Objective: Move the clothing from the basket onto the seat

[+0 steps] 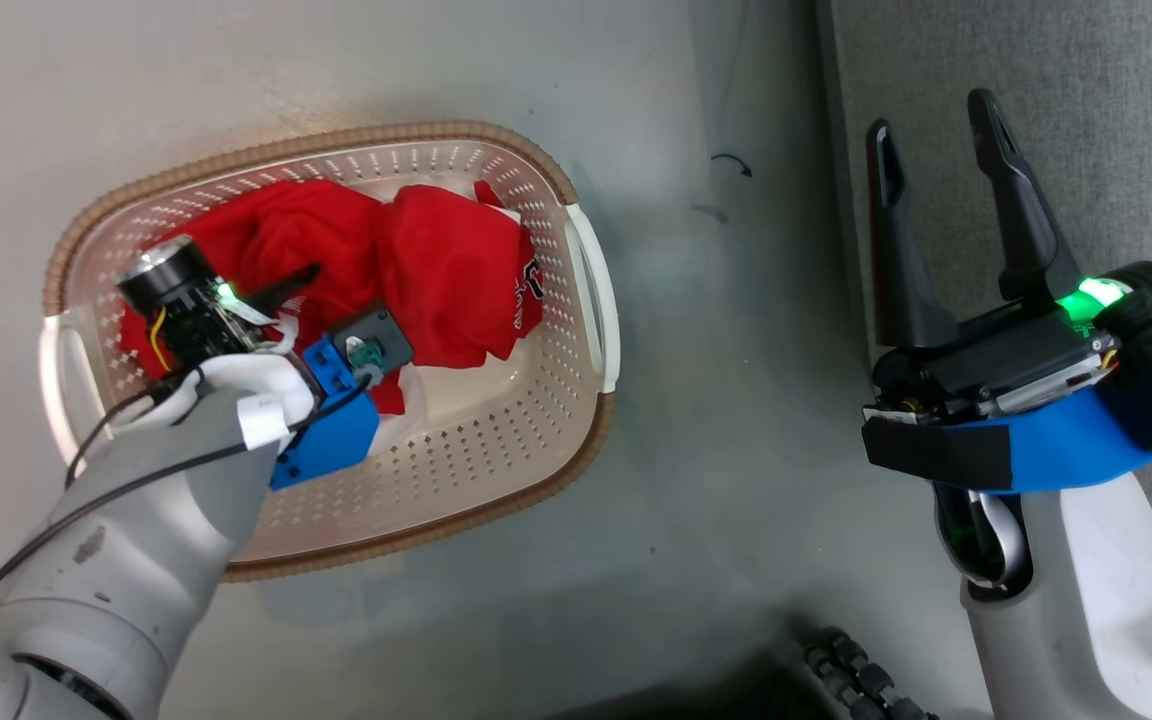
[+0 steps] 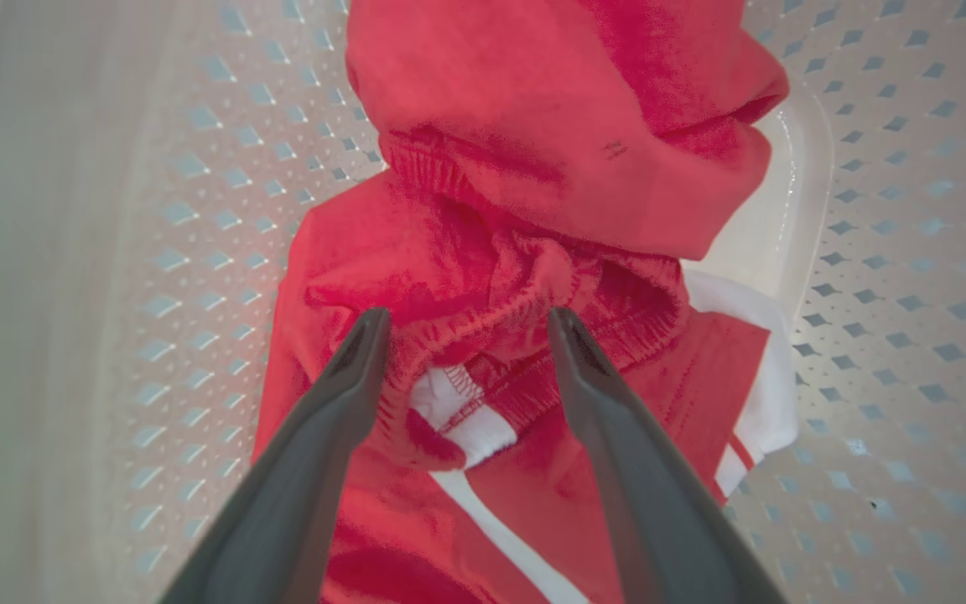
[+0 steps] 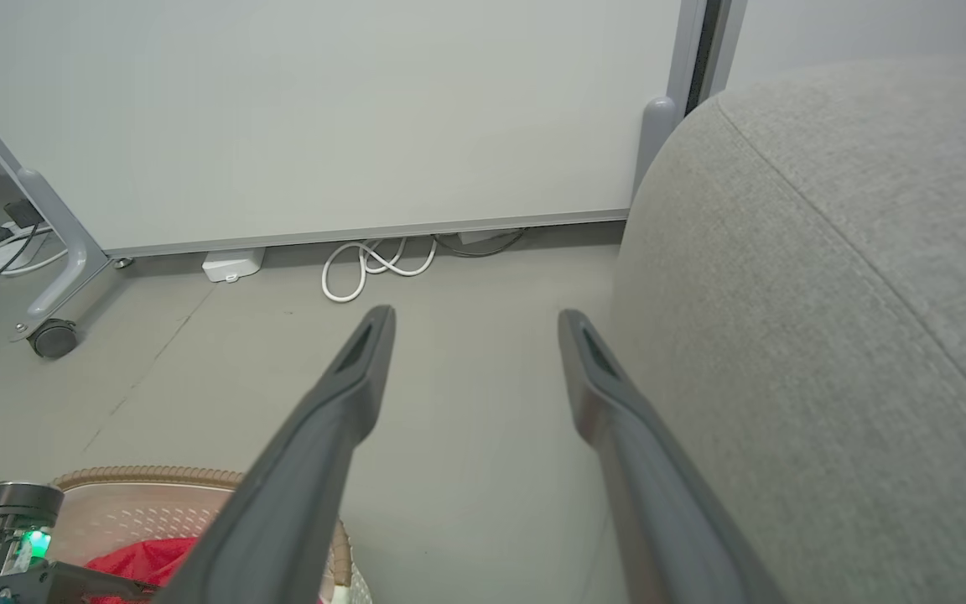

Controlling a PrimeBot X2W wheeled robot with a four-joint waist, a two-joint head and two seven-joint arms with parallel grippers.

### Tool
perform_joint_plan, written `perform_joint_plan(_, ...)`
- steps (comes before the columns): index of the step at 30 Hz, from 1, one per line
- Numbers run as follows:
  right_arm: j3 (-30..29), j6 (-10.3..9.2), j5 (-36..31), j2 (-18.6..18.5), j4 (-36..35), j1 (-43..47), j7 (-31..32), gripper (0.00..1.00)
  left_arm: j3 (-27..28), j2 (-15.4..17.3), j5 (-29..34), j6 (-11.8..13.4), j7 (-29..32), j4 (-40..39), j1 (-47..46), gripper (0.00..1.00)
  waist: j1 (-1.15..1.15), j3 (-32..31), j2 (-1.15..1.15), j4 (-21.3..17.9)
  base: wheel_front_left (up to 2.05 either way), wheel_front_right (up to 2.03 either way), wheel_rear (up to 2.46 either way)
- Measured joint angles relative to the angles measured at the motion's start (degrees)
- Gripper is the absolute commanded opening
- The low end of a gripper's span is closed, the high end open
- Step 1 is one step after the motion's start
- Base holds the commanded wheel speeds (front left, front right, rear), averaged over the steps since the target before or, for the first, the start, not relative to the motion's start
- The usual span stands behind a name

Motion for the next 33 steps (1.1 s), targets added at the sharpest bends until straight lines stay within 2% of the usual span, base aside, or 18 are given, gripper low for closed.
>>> perform_joint_plan(11,0.3,0.00,-0.5,0.0,-2.2,0.0,0.0,1.00,-4.1,1.9,-3.1,0.0,6.3,0.2,-3.2,1.00,-0.01,4.2,0.00,-1.9,0.00,0.00,0.00)
perform_joint_plan(21,0.1,0.00,-0.8,0.0,-4.5,0.0,0.0,1.00,-6.9,2.5,-5.7,0.0,7.7,0.2,-5.2,1.00,0.00,7.1,0.00,-2.3,0.00,0.00,0.00)
perform_joint_plan(22,0.1,0.00,-0.8,0.0,-4.7,0.0,0.0,1.00,-7.0,2.5,-5.9,0.0,7.7,0.2,-5.2,0.40,0.00,7.3,0.00,-2.3,0.00,0.00,0.00)
perform_joint_plan(23,0.1,0.00,-0.8,0.0,-4.9,0.0,0.0,1.00,-7.0,2.5,-6.1,0.0,7.7,0.2,-5.4,0.40,0.00,7.4,0.00,-2.3,0.00,0.00,0.00)
perform_joint_plan(24,0.0,0.00,-0.8,0.0,-5.0,0.0,0.0,1.00,-7.1,2.5,-6.3,0.0,7.7,0.2,-5.6,0.00,0.00,7.5,0.00,-2.3,0.00,0.00,0.00)
perform_joint_plan(33,-0.5,0.00,-1.3,0.0,-5.2,0.0,0.0,1.00,-7.0,0.6,-7.9,0.4,1.2,0.3,-6.3,0.00,-0.01,6.3,0.00,-0.6,0.00,0.00,0.00)
